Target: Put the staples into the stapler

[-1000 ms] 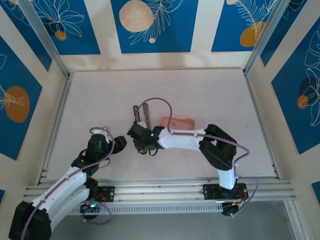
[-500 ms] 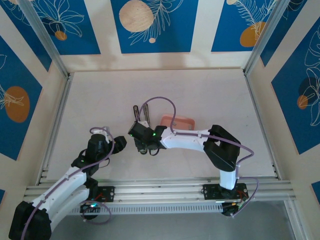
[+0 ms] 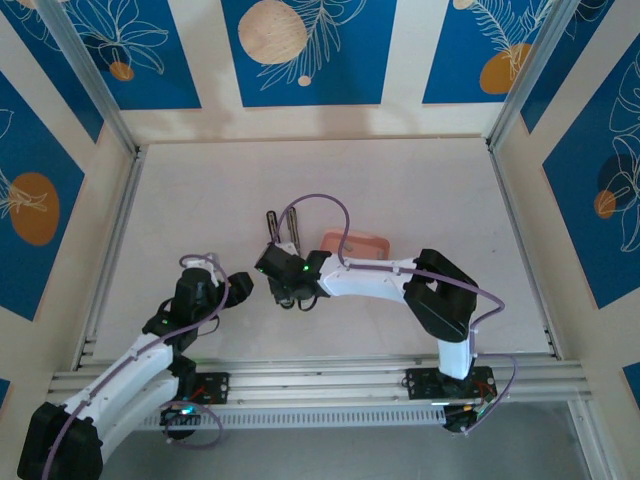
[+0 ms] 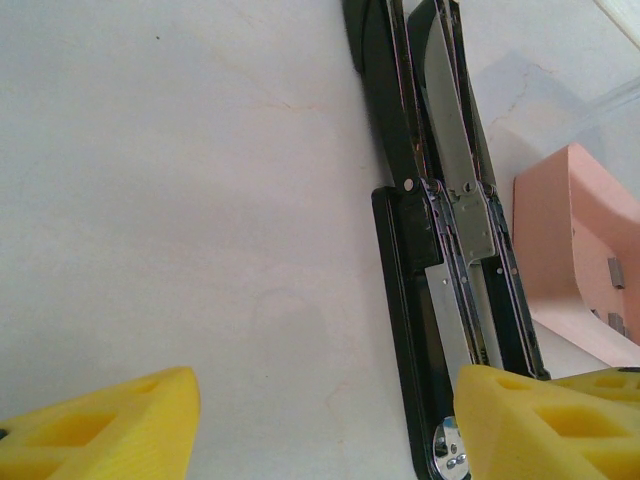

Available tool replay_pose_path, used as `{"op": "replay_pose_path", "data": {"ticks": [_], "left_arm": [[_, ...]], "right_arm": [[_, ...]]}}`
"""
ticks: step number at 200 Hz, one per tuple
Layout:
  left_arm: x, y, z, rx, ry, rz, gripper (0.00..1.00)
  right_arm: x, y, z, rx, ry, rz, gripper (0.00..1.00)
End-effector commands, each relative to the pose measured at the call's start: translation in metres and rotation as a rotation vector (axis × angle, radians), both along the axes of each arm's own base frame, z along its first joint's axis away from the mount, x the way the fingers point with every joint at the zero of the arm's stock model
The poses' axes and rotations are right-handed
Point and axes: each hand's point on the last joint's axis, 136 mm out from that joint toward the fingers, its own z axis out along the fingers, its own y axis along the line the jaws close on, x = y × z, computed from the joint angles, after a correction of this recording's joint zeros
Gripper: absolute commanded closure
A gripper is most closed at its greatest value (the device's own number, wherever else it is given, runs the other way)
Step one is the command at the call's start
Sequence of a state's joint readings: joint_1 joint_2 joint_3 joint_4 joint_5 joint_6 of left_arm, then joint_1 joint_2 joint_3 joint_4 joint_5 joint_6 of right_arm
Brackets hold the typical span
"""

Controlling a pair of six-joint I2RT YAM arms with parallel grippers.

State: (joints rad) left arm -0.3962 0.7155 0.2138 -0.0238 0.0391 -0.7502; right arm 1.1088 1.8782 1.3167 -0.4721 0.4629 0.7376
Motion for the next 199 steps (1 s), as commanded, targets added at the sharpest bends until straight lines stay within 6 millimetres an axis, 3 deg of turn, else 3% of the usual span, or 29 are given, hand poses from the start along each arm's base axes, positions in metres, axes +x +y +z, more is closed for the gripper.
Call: {"op": "replay_pose_path", "data": {"ticks": [1,94,164,199], "left_arm": [[0.001,0.006,-0.004,0.020,-0.003,0.018,0.32],[0.000,0.006,-0.005,0.022,-0.001,0.017,0.32],[0.000,0.007,-0.005,0.022,-0.001,0.018,0.32],[0.001,0.007,-0.005,0.023,-0.001,0.021,0.32]], "right_arm": [[-0.002,0.007,0.001,0.005,0.012,0.016,0.88],[-0.001,0.002,-0.006,-0.035,0.036,-0.004,0.88],[-0.001,0.003,0.010,0.023,-0.021,0.012,0.88],[0.000,0.002,0.004,0.001,-0.004,0.000,0.88]]}}
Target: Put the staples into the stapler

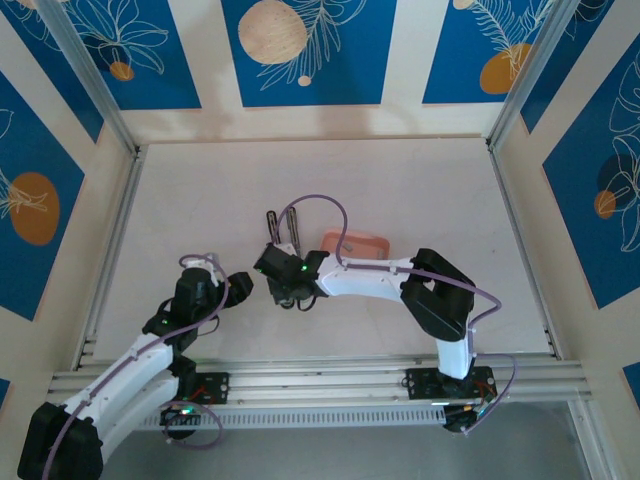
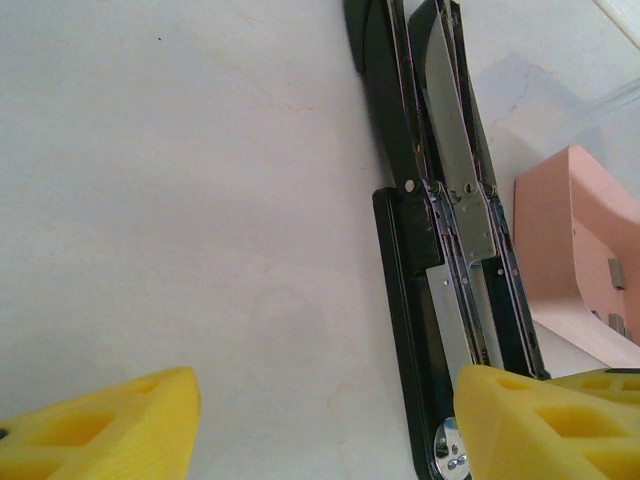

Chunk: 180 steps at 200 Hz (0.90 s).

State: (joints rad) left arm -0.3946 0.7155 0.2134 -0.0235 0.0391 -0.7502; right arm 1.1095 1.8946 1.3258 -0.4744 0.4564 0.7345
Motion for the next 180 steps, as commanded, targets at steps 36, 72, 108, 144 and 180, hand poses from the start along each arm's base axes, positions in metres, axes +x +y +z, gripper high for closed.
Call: {"op": "replay_pose_path", "data": {"ticks": [36,72,108,144,180], "left_arm": [[0.000,0.007,-0.005,0.023,-0.002,0.018,0.32],[0.000,0.007,-0.005,0.023,-0.003,0.018,0.32],[0.000,0.007,-0.005,0.024,-0.002,0.019,0.32],[0.000,0.007,-0.005,0.026,-0.003,0.018,0.32],[0.000,0.007,-0.005,0.025,-0.002,0.017,0.32]], "right_arm": [[0.001,-0.001,0.002,-0.016,0.010,-0.012,0.88],[0.001,-0.003,0.000,-0.022,0.020,-0.017,0.88],[0.001,-0.002,-0.002,-0.021,0.029,-0.012,0.89],[0.000,0.000,0.000,-0.016,0.024,-0.004,0.88],[0.000,0.003,0.010,0.018,-0.011,0.002,0.88]]}}
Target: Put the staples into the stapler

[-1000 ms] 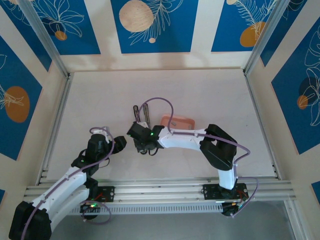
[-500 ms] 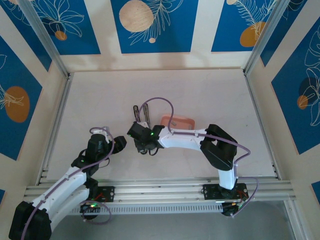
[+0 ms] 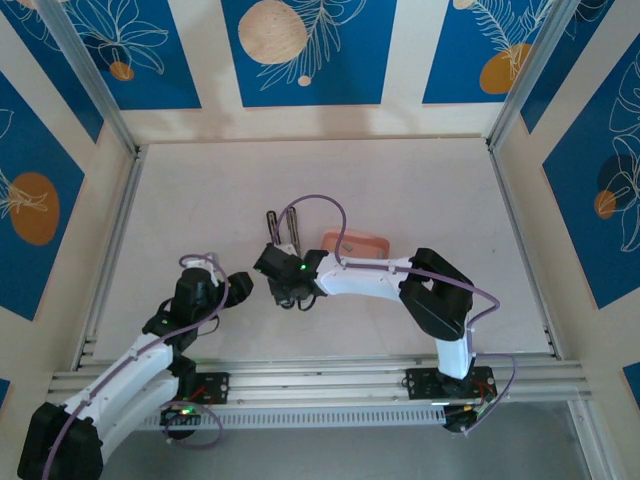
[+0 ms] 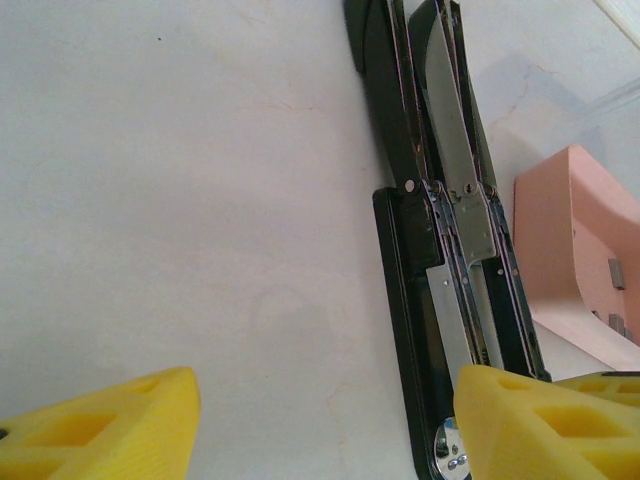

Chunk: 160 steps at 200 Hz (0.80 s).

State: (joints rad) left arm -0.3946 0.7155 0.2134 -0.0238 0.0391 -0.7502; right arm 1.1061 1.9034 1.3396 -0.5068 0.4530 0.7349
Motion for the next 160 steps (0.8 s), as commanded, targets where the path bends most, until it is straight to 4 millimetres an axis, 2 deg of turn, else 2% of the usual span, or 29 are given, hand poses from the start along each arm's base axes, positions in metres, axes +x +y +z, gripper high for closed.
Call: {"op": "replay_pose_path", "data": {"ticks": [1,32,120,160], "left_arm": [[0.000,0.007,-0.005,0.025,-0.003,0.017,0.32],[0.000,0.007,-0.004,0.025,-0.004,0.018,0.32],[0.000,0.008,-0.005,0.026,-0.003,0.021,0.32],[0.000,0.008,-0.005,0.026,-0.005,0.020,0.32]], "right_arm": [[0.000,0.006,0.012,0.040,-0.025,0.004,0.89],[0.001,0.007,0.015,0.045,-0.029,0.006,0.89],[0.002,0.002,0.001,-0.003,0.013,-0.012,0.88],[0.002,0.005,0.003,0.007,0.011,-0.001,0.89]]}}
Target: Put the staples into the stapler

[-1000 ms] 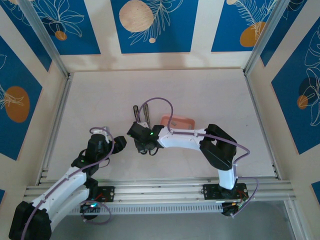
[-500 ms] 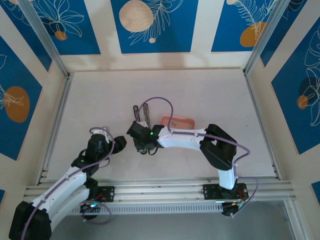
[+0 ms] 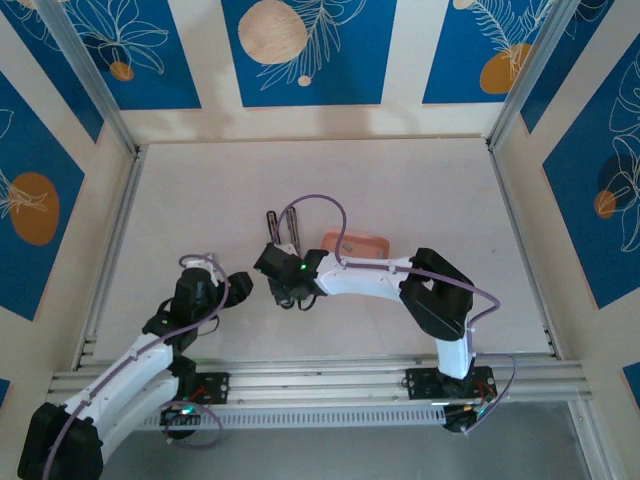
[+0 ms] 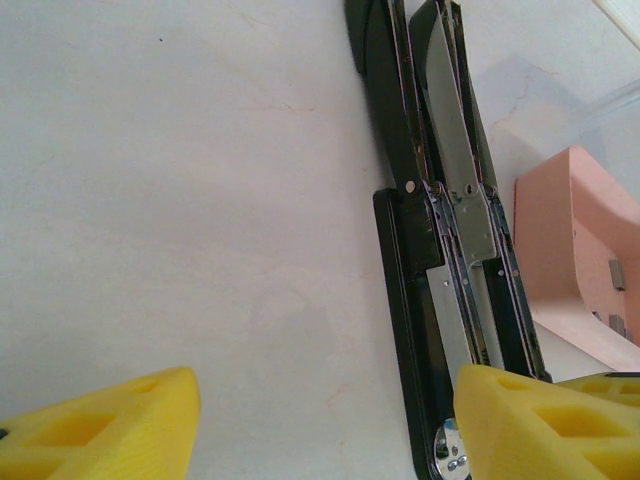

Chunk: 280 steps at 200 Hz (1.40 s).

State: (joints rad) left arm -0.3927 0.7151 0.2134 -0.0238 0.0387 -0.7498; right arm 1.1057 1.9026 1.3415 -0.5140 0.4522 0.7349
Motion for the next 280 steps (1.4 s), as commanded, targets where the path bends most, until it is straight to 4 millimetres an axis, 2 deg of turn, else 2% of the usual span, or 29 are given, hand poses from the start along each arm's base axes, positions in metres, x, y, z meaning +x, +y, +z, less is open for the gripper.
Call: {"op": "replay_pose_path", "data": {"ticks": [1,55,181,280], "left_arm": [[0.000,0.007,-0.005,0.026,-0.004,0.019,0.32],[0.000,0.007,-0.005,0.026,-0.005,0.018,0.32],[0.000,0.007,-0.005,0.027,-0.005,0.018,0.32],[0.000,0.008,-0.006,0.027,-0.004,0.018,0.32]], "right_arm": [[0.002,0.006,0.003,0.011,0.008,0.000,0.89],[0.002,0.010,0.016,0.053,-0.034,0.012,0.89],[0.002,0.008,-0.001,0.005,0.024,0.000,0.88],[0.003,0.000,-0.001,-0.022,0.022,-0.023,0.89]]}}
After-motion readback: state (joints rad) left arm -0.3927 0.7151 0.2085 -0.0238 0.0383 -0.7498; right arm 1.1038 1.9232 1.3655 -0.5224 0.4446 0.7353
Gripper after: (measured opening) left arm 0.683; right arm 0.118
